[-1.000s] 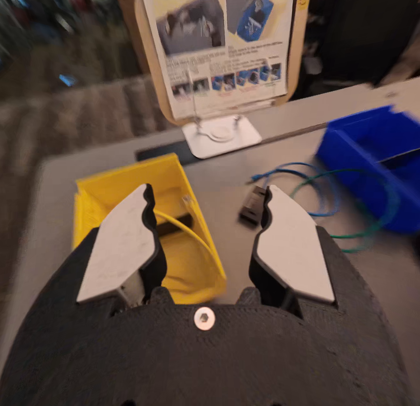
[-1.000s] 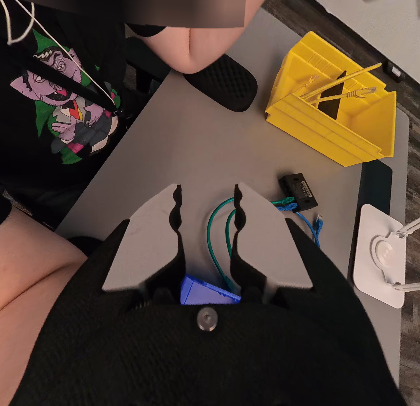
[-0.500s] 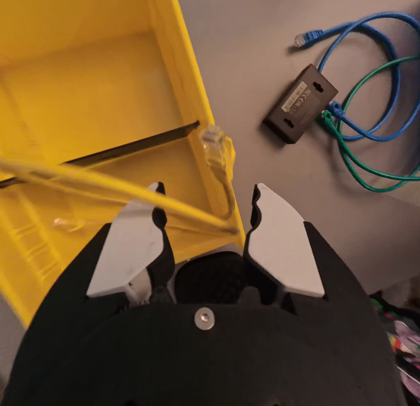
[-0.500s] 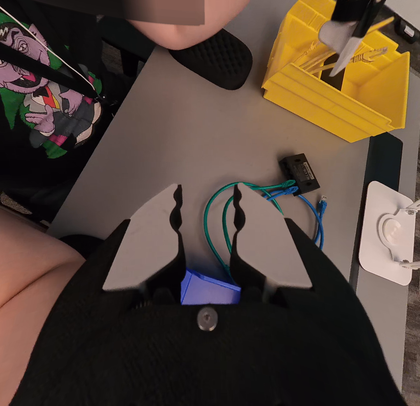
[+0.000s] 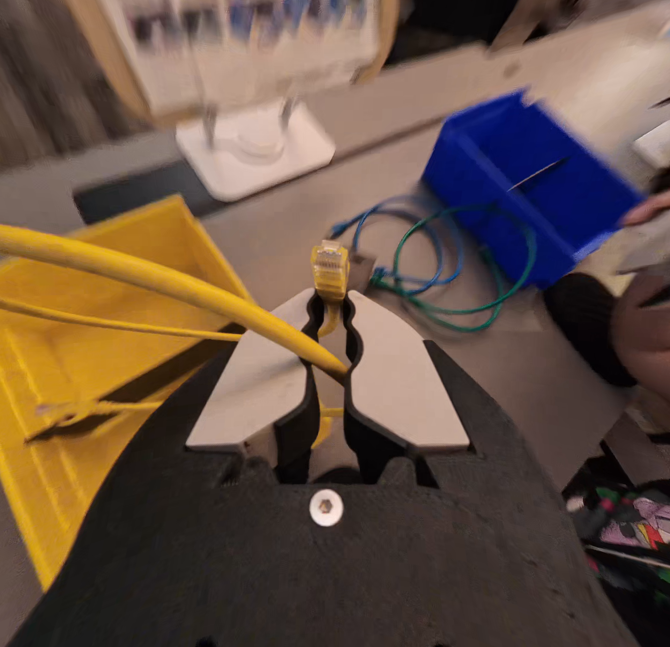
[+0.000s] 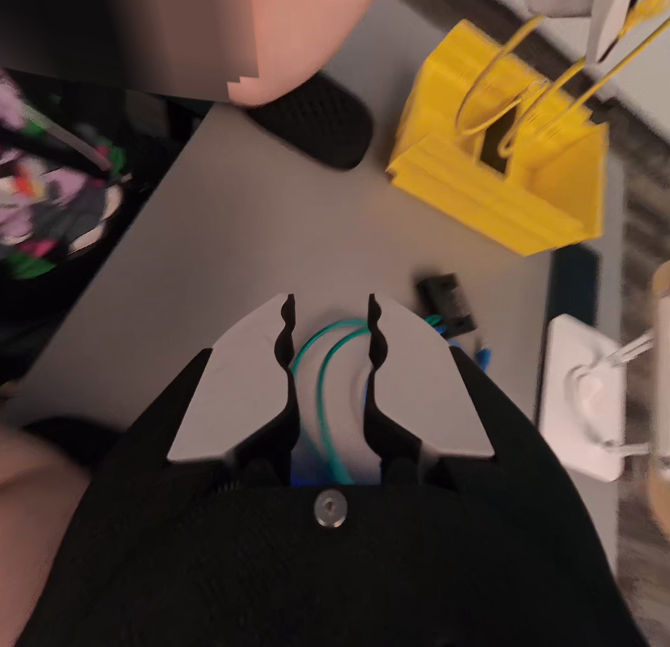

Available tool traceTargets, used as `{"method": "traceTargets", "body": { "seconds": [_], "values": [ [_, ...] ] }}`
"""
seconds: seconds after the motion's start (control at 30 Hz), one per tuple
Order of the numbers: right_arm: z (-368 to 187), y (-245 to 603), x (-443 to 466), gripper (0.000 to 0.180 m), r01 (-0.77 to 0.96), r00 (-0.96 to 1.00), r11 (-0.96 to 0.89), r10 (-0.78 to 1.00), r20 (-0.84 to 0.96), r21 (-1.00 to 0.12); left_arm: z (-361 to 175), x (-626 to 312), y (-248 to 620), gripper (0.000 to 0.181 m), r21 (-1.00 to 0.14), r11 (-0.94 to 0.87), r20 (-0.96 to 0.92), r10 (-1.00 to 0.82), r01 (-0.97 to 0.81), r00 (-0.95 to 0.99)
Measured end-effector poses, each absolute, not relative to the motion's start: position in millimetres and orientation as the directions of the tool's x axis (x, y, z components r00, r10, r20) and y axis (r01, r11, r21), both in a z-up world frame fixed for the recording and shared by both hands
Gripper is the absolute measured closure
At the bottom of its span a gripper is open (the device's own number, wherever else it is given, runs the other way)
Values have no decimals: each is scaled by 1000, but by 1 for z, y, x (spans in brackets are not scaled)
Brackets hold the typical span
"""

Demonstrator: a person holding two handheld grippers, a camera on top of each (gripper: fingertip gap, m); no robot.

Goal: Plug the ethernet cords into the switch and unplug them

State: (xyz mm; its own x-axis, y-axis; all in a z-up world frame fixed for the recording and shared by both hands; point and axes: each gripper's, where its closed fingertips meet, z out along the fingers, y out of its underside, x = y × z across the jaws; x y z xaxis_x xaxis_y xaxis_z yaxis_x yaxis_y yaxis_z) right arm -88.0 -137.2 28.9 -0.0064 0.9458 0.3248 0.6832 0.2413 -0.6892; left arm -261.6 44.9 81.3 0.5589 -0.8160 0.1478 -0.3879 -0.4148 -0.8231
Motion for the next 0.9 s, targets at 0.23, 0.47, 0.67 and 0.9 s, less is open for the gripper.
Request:
{"method": "traceTargets", "body": {
  "seconds": [0.23,0.47,0.67,0.9],
  "values": [
    [98,-88,-163,136,317,283,373,840,462,-872,140,-184,-32,172,-957,-131,68,-969,-258,238],
    [108,-55,-168,138,79,445,258,855,265,-963,147,-137,-55,172,-979,-147,139,-988,-142,63],
    [123,-44,-136,177,316,585,432,612,532,-844,120,-160,-60,143,-892,-271,264,-962,-361,70],
    [147,-66,-106,177,701,427,555,175,887,-447,175,-229,-52,126,-993,-76,51,-966,-93,253]
  ]
}}
